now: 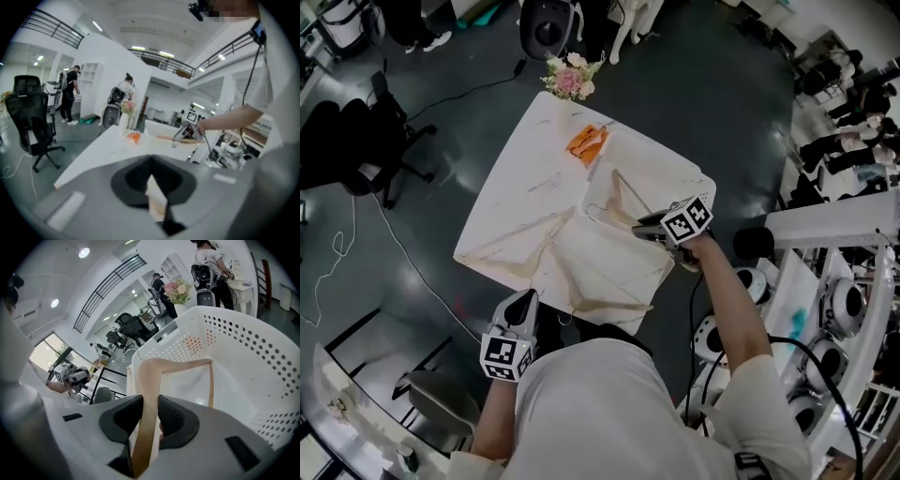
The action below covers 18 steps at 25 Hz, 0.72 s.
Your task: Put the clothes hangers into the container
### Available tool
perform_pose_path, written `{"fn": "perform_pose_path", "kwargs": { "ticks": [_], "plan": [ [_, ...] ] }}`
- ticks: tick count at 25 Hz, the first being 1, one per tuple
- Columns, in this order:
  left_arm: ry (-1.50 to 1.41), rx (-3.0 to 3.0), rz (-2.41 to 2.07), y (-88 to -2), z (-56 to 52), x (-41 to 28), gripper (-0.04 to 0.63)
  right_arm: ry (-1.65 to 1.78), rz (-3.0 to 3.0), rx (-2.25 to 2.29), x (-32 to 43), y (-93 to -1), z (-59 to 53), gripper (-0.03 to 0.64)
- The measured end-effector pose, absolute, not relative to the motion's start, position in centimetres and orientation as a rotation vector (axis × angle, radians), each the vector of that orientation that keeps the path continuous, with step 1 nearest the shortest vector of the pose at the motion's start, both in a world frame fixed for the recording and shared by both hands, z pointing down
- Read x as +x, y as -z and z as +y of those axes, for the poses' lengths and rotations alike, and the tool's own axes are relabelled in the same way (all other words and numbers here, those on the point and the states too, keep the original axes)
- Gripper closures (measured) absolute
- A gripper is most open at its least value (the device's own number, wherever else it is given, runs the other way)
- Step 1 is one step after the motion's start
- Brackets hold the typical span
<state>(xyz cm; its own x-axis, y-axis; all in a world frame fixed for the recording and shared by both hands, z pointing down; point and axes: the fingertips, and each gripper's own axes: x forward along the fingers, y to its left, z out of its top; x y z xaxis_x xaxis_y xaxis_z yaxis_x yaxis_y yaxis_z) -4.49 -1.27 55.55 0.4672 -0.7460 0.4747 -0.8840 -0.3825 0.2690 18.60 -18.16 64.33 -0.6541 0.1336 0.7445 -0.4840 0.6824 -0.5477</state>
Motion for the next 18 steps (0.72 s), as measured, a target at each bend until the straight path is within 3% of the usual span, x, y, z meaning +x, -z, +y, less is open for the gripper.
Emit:
{"fn": "perform_pose_path", "kwargs": {
  "ticks": [6, 18],
  "plan": [
    [-0.382, 2.227, -1.354, -55.8, -1.7, -4.5, 0.592, -0.951, -2.128, 0.278, 18.2, -63.4, -18.9, 0.455],
    [-0.372, 2.29, -1.322, -54.6, -1.9, -4.0, 0.592, -0.899, -2.266, 0.375, 17.7, -59.8, -16.7, 0.458]
  ]
}}
